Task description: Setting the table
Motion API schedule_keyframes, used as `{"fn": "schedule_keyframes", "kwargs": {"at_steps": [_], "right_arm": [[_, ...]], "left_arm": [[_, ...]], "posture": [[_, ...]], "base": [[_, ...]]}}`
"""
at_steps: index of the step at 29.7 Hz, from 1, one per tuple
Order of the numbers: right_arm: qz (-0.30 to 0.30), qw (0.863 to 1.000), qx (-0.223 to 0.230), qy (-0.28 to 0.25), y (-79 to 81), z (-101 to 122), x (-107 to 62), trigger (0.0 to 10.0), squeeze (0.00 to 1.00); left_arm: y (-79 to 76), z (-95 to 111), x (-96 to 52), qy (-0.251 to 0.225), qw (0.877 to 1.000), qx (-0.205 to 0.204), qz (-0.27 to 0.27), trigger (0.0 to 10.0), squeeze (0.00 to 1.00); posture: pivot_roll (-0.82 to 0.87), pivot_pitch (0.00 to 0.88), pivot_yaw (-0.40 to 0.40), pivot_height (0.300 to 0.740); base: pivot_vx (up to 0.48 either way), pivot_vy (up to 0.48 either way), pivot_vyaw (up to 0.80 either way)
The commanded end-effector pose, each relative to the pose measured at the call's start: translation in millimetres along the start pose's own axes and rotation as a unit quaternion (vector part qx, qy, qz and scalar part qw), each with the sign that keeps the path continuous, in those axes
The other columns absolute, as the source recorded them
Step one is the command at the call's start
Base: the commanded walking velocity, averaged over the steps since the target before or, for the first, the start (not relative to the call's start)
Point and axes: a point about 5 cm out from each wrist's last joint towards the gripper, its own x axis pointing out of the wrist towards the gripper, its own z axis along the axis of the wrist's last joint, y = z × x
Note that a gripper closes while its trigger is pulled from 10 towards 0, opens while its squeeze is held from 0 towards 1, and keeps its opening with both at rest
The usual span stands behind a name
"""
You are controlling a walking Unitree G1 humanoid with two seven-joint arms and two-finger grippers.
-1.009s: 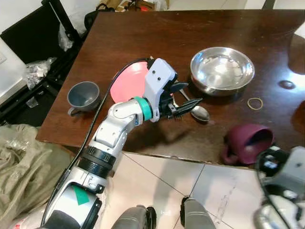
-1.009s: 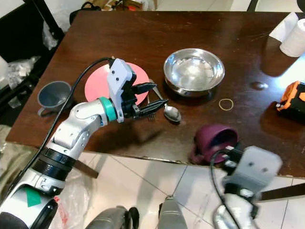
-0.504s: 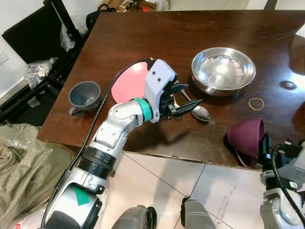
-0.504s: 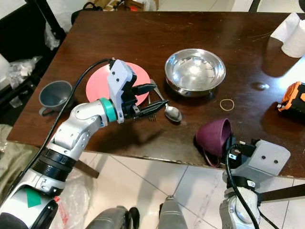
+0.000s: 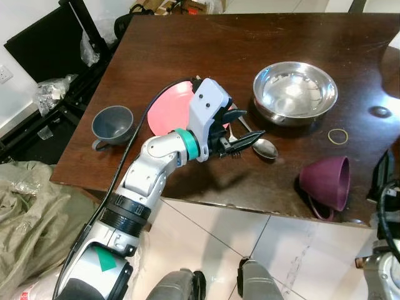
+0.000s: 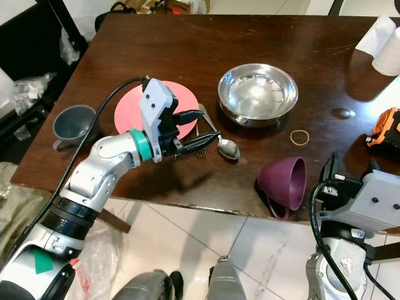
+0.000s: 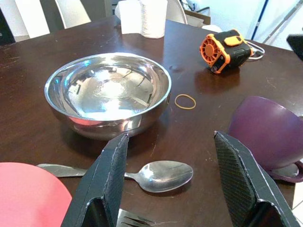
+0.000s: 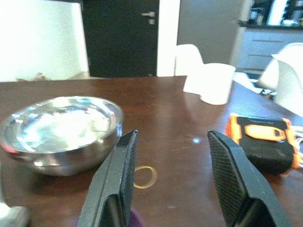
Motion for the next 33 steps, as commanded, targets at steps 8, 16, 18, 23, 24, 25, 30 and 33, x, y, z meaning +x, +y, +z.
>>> {"fn": "schedule_keyframes", "kwargs": {"at_steps": [8, 16, 18, 23, 24, 25, 30, 33], "right_arm": [[0.148, 0.983, 0.085, 0.069, 42.0, -2, -25.8, 10.0, 0.00], [0.118, 0.983, 0.074, 0.118, 38.9, -20, -37.4, 10.0, 0.00], [0.106, 0.984, 0.063, 0.124, 36.3, -23, -37.8, 10.0, 0.00], [0.079, 0.986, 0.049, 0.139, 27.0, -31, -36.8, 10.0, 0.00], [0.082, 0.983, 0.066, 0.151, 27.9, -35, -37.5, 10.0, 0.00], [0.084, 0.981, 0.078, 0.158, 28.8, -38, -38.1, 10.0, 0.00], [0.092, 0.975, 0.099, 0.174, 30.3, -46, -38.9, 10.0, 0.00], [0.096, 0.974, 0.102, 0.178, 29.9, -48, -38.3, 10.0, 0.00]], "left_arm": [[-2.1, -6, -2.7, 0.014, 1.000, -0.003, -0.001, 10.0, 0.00], [-2.0, -7, -3.7, 0.015, 1.000, -0.005, 0.001, 10.0, 0.00], [-1.8, -7, -3.5, 0.015, 1.000, -0.005, 0.001, 10.0, 0.00], [-1.6, -7, -2.6, 0.015, 1.000, -0.005, 0.000, 10.0, 0.00], [-1.6, -7, -2.4, 0.015, 1.000, -0.005, 0.000, 10.0, 0.00], [-1.6, -7, -2.3, 0.015, 1.000, -0.005, 0.000, 10.0, 0.00], [-1.7, -6, -2.1, 0.014, 1.000, -0.005, 0.001, 10.0, 0.00], [-1.5, -6, -2.0, 0.014, 1.000, -0.004, 0.001, 10.0, 0.00]], "posture": [[-0.12, 0.095, 0.158, 0.740], [-0.12, 0.095, 0.158, 0.740], [-0.12, 0.094, 0.159, 0.740], [-0.12, 0.091, 0.159, 0.740], [-0.12, 0.088, 0.159, 0.740], [-0.12, 0.088, 0.159, 0.740], [-0.12, 0.084, 0.157, 0.740], [-0.11, 0.079, 0.156, 0.740]], "base": [[0.000, 0.000, 0.00], [0.000, 0.000, 0.00], [0.000, 0.000, 0.00], [0.000, 0.000, 0.00], [0.000, 0.000, 0.00], [0.000, 0.000, 0.00], [0.000, 0.000, 0.00], [0.000, 0.000, 0.00]]}}
